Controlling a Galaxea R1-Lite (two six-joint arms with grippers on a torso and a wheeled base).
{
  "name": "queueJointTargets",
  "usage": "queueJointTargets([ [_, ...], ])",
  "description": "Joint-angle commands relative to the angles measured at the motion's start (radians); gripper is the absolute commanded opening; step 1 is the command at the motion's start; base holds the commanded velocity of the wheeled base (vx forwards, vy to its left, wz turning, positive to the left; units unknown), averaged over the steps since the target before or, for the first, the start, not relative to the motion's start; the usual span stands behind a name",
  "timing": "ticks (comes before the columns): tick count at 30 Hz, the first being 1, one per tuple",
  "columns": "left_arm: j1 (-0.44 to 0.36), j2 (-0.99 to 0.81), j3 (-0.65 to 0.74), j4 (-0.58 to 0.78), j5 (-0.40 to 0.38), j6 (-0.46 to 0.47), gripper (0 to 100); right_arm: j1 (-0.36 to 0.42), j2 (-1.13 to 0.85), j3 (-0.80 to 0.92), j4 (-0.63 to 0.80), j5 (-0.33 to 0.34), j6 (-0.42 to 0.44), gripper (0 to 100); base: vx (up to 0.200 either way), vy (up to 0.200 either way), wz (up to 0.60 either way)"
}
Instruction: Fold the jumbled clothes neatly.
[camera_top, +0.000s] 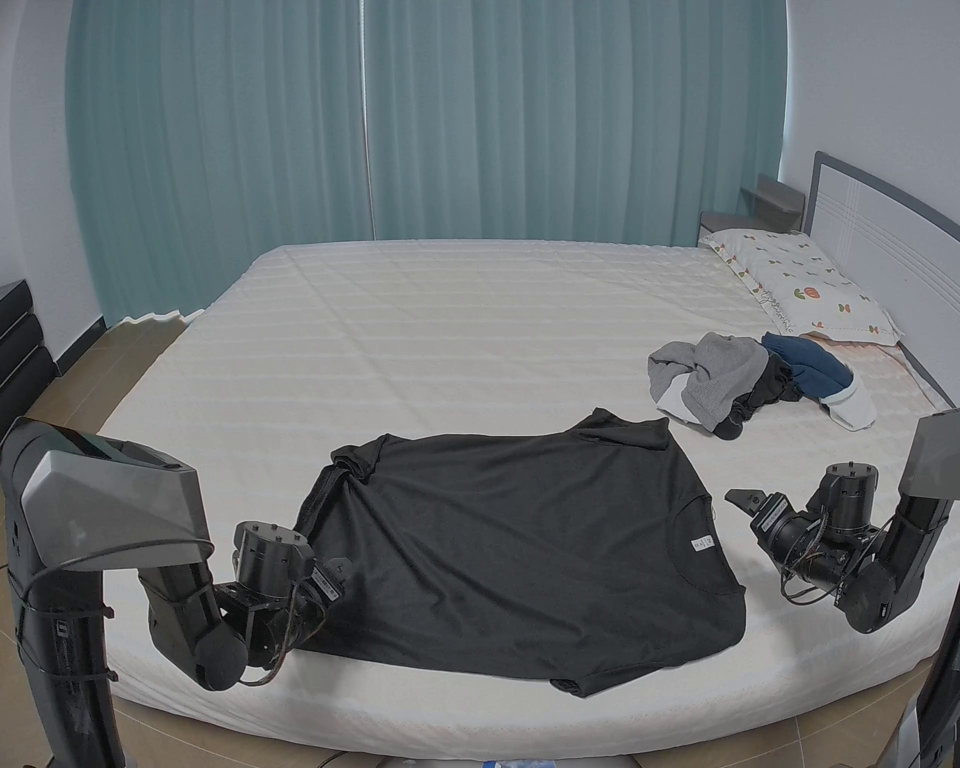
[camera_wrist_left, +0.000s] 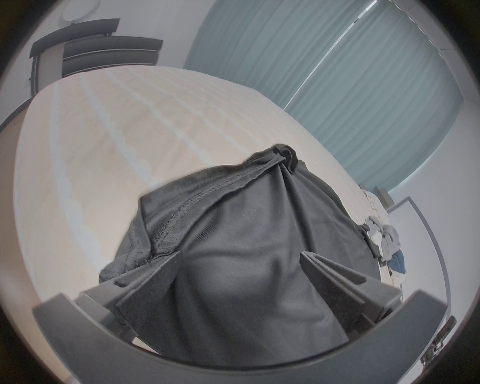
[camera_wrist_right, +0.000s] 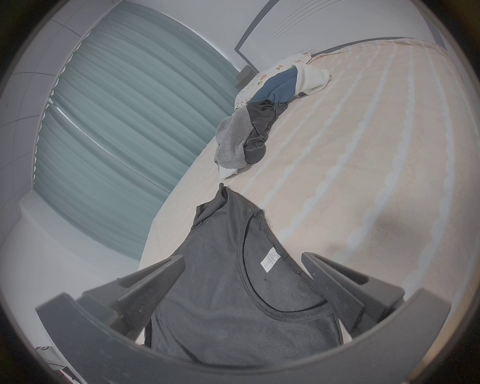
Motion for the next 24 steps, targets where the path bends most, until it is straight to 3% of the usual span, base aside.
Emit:
queueJointTargets([
  [1,0.084,-0.029,0.009,-0.005,0.0,0.017,100,0.002,-0.001,0.002,-0.005,0.0,0.0,100,0.0,0.0,0.0],
  [8,0.213,-0.032,0.0,-0.007,-0.01,0.075,100,0.006,-0.001,0.017,-0.029,-0.003,-0.001,100,0.0,0.0,0.0],
  [16,0.227,-0.168,0.069,-0.019,-0.024,0.101,100,0.023,-0.052,0.024,-0.022,-0.007,-0.024,100,0.0,0.0,0.0],
  [24,0.224,-0.198,0.201,-0.067,-0.095,0.094,100,0.084,-0.084,0.077,-0.026,-0.024,-0.097,100,0.0,0.0,0.0],
])
